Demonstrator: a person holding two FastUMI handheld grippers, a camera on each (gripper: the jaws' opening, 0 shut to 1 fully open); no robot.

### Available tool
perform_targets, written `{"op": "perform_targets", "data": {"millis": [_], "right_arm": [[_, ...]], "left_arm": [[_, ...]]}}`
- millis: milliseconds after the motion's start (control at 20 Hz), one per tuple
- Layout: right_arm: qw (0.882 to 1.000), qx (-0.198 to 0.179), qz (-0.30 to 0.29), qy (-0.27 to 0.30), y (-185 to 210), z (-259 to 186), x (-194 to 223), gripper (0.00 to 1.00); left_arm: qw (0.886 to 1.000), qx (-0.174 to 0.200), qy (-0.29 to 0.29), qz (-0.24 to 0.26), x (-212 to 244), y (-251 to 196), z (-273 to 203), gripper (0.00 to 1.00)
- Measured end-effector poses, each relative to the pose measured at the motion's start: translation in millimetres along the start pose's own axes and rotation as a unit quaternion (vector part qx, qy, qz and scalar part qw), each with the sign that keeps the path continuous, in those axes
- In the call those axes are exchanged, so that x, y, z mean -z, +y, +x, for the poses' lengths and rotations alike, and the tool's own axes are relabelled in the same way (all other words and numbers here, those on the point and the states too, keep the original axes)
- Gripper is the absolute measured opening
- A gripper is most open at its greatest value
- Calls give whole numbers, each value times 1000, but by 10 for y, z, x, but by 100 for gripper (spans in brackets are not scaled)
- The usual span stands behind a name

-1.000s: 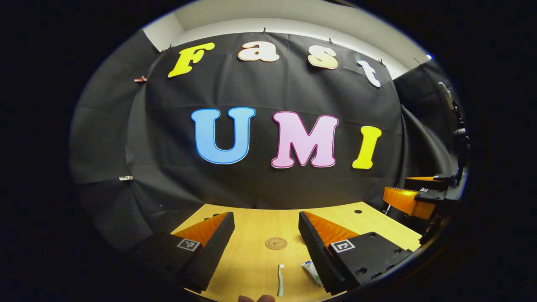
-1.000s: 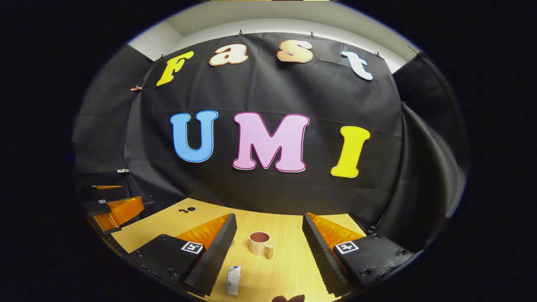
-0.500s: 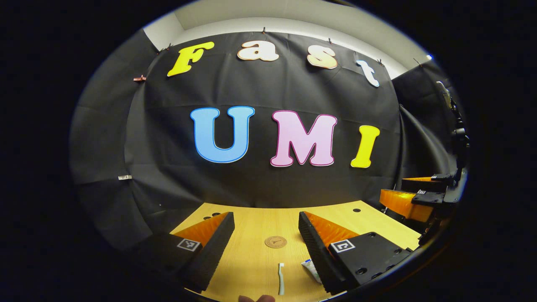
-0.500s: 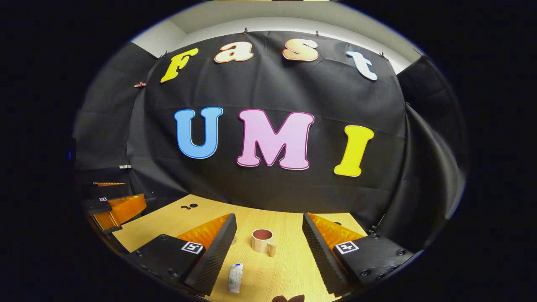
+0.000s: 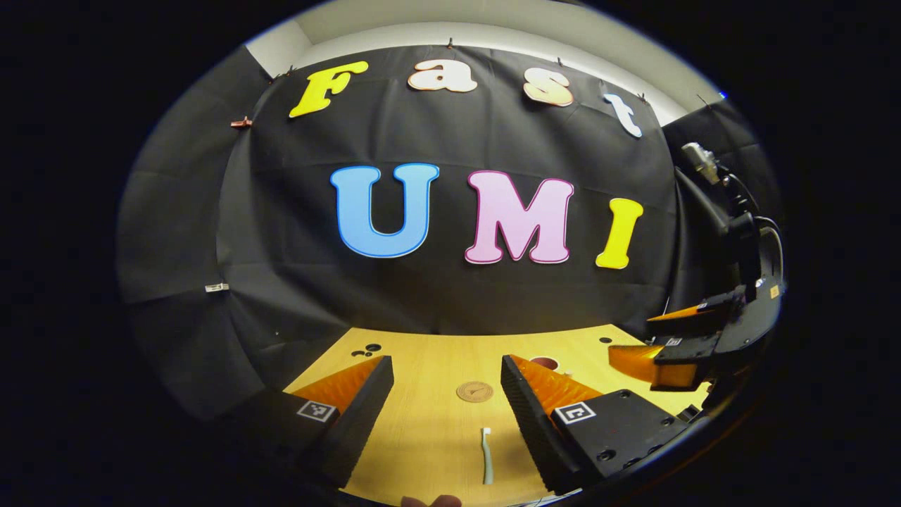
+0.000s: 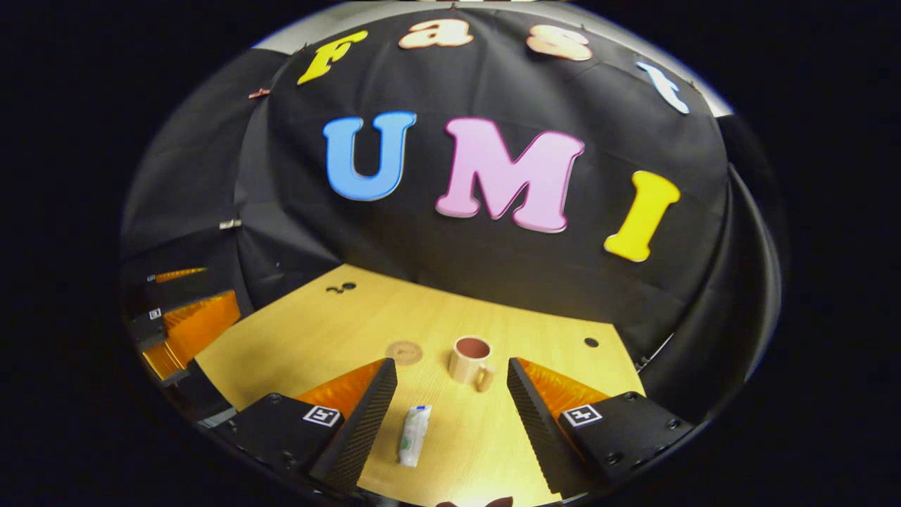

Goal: Put the toothbrush and toothpaste on the desktop into the cup, then pick up the cup and place it on the coaster on the desktop.

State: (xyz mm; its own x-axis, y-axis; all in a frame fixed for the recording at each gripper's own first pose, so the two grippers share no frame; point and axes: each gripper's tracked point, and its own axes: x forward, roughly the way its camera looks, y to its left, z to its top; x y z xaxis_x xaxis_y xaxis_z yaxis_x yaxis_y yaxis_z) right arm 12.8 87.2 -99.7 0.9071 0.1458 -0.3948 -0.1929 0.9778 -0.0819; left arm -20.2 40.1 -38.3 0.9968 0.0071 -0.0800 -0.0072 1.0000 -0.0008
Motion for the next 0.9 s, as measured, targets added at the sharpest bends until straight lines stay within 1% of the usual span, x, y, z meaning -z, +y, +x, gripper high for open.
{"op": "perform_targets", "data": {"millis": [100,250,400,500,600,750,900], "right_arm": [[998,-23,-6,57,182,170,259,97],[993,-35,-10,116,378,397,620,97],[984,-29,-19,175,498,684,997,98],[977,-25,-15,212,527,867,1240,98],[972,-14,-7,235,529,1038,1433,96],[958,7,-22,284,476,1202,1759,96],[949,17,-20,315,480,1314,1952,95]], "left_arm": [[1000,-5,10,-1,120,104,-50,97],[1000,-4,29,-11,297,213,-124,97],[998,-7,54,-16,531,348,-219,97],[998,-4,60,-17,595,418,-277,97],[998,-5,66,-17,653,509,-306,97],[997,-14,73,-21,724,652,-332,97],[997,-19,77,-19,770,749,-339,97]]}}
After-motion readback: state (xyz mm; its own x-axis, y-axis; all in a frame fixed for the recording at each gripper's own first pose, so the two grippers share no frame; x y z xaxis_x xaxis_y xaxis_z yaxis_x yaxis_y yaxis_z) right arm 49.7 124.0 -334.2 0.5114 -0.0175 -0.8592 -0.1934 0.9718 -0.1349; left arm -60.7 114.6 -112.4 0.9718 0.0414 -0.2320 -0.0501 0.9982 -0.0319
